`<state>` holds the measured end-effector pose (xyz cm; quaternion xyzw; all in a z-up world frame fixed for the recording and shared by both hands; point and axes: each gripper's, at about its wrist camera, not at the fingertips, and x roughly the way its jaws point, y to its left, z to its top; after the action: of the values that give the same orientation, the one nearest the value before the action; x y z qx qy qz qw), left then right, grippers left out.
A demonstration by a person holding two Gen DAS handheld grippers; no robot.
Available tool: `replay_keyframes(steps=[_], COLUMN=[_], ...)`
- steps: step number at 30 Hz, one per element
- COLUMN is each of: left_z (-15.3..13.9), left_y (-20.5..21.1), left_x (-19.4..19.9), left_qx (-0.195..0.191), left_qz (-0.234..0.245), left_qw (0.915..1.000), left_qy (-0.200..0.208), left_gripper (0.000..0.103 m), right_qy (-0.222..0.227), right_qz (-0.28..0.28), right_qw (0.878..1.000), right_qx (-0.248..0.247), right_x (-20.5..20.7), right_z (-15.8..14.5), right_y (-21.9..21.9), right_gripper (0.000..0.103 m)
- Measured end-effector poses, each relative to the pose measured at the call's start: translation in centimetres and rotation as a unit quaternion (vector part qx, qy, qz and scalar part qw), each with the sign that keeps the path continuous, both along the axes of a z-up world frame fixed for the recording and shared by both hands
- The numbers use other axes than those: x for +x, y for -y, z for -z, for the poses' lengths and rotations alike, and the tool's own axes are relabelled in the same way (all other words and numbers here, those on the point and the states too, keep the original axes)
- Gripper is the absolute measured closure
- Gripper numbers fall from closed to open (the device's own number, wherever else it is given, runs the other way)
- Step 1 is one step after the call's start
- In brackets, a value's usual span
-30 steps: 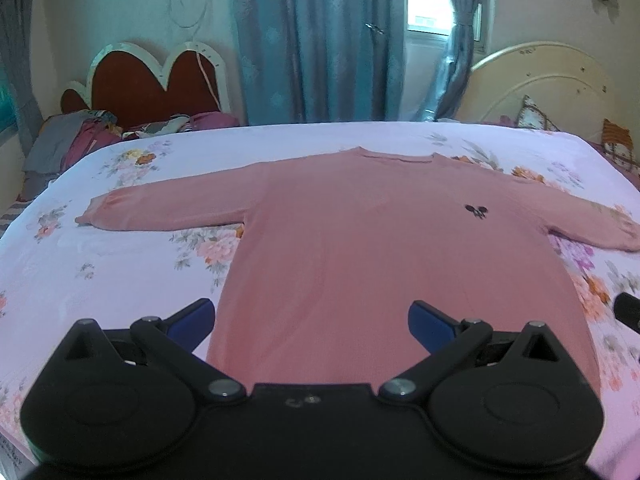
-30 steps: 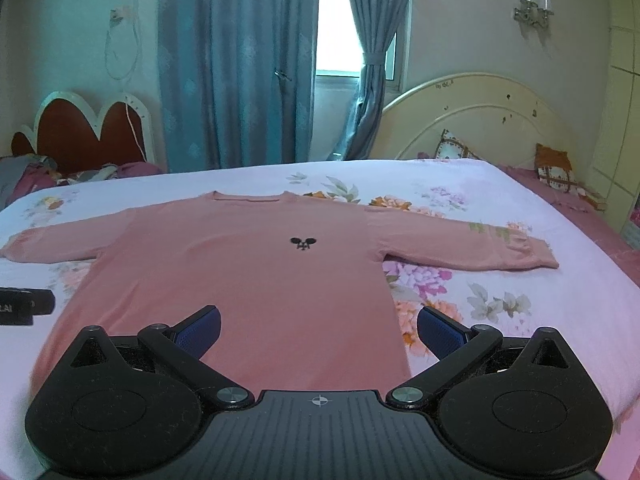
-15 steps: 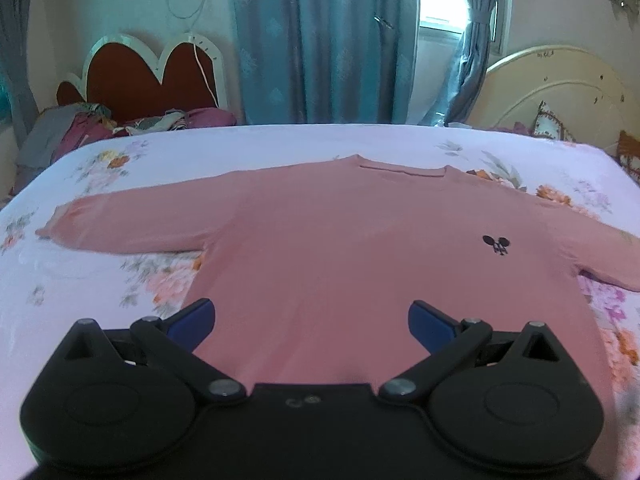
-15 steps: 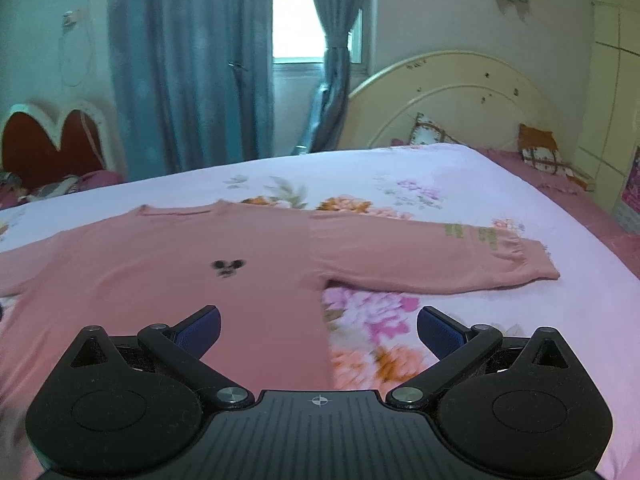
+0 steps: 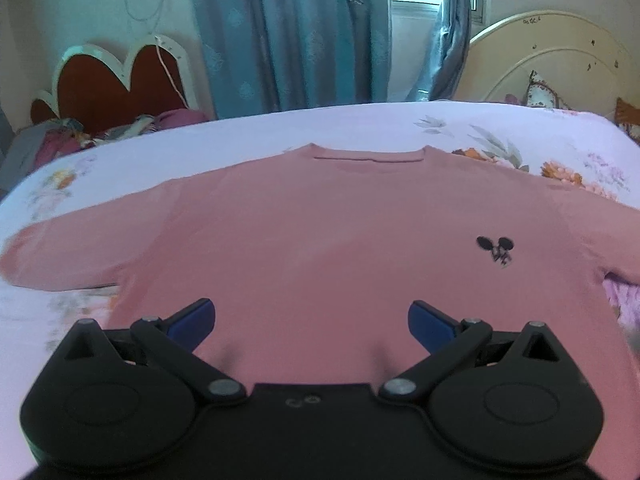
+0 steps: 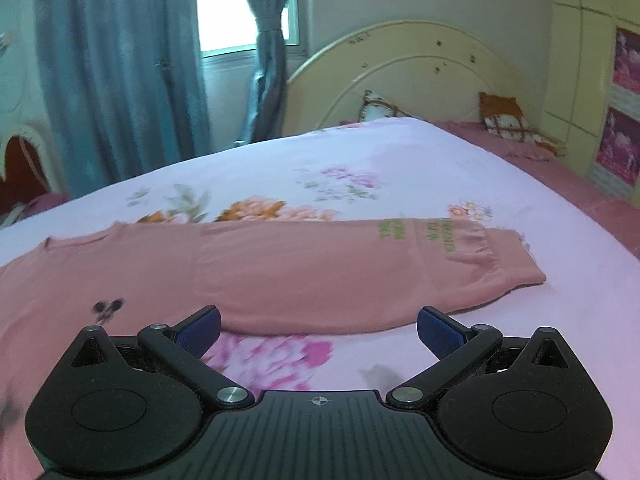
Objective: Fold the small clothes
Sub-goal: 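Move the right tool toward the sleeve cuff of the pink sweatshirt, then grasp the sleeve cuff with the right tool and fold it across the body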
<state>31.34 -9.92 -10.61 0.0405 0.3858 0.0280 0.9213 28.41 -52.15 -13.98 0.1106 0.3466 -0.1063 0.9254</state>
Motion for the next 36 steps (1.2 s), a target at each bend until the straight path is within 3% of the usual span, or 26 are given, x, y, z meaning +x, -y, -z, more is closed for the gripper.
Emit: replay_keyframes(steps=[3, 7, 15, 16, 17, 18, 24, 25, 26, 27, 31, 34, 36], left_z=[0.7, 1.3, 2.2, 2.4, 2.5, 2.6, 3.0, 3.0, 3.0, 3.0, 2.9, 2.8, 2.9], left_y=[0.7, 2.0, 2.8, 2.8, 2.8, 2.8, 2.0, 1.8, 1.6, 1.3, 0.5, 0.3, 0.1], left_x=[1.3, 2.5, 4.5, 4.6, 4.9, 5.0, 5.4, 5.5, 5.5, 5.6, 5.5, 5.3, 5.2], left_qx=[-0.005, 0.019, 0.01, 0.011, 0.012, 0.014, 0.021, 0.021, 0.022, 0.022, 0.025, 0.035, 0.039], left_qz=[0.0, 0.008, 0.019, 0.02, 0.021, 0.024, 0.021, 0.022, 0.022, 0.021, 0.016, 0.019, 0.022], left_qw=[1.0, 0.9998, 0.9997, 0.9997, 0.9996, 0.9995, 0.9992, 0.9992, 0.9991, 0.999, 0.999, 0.9988, 0.9986], left_qy=[-0.005, -0.001, -0.006, -0.011, -0.014, -0.017, -0.026, -0.027, -0.029, -0.032, -0.033, -0.028, -0.028], left_gripper=[0.001, 0.005, 0.012, 0.013, 0.015, 0.018, 0.025, 0.026, 0.028, 0.029, 0.029, 0.029, 0.029], right_qy=[-0.008, -0.015, -0.036, -0.04, -0.048, -0.054, -0.045, -0.041, -0.041, -0.042, -0.045, -0.045, -0.05], right_qz=[0.022, 0.069, 0.152, 0.16, 0.166, 0.175, 0.2, 0.202, 0.203, 0.203, 0.213, 0.209, 0.204], right_qw=[1.0, 0.997, 0.988, 0.986, 0.985, 0.983, 0.978, 0.978, 0.977, 0.977, 0.975, 0.976, 0.977], right_qx=[0.007, 0.01, 0.016, 0.016, 0.021, 0.032, 0.044, 0.044, 0.042, 0.04, 0.043, 0.044, 0.036], right_x=[0.9, 1.6, 2.3, 2.4, 2.7, 2.8, 3.7, 3.9, 4.1, 4.3, 4.1, 3.7, 4.1], right_z=[1.1, 2.6, 5.5, 5.8, 6.2, 6.7, 7.6, 7.6, 7.6, 7.5, 7.3, 7.5, 7.9], right_y=[2.4, 5.9, 12.9, 13.6, 14.2, 15.0, 17.1, 17.3, 17.4, 17.3, 17.5, 17.6, 17.5], right_gripper=[0.0, 0.0, 0.001, 0.01, 0.035, 0.042, 0.043, 0.048, 0.065, 0.068, 0.069, 0.047, 0.047])
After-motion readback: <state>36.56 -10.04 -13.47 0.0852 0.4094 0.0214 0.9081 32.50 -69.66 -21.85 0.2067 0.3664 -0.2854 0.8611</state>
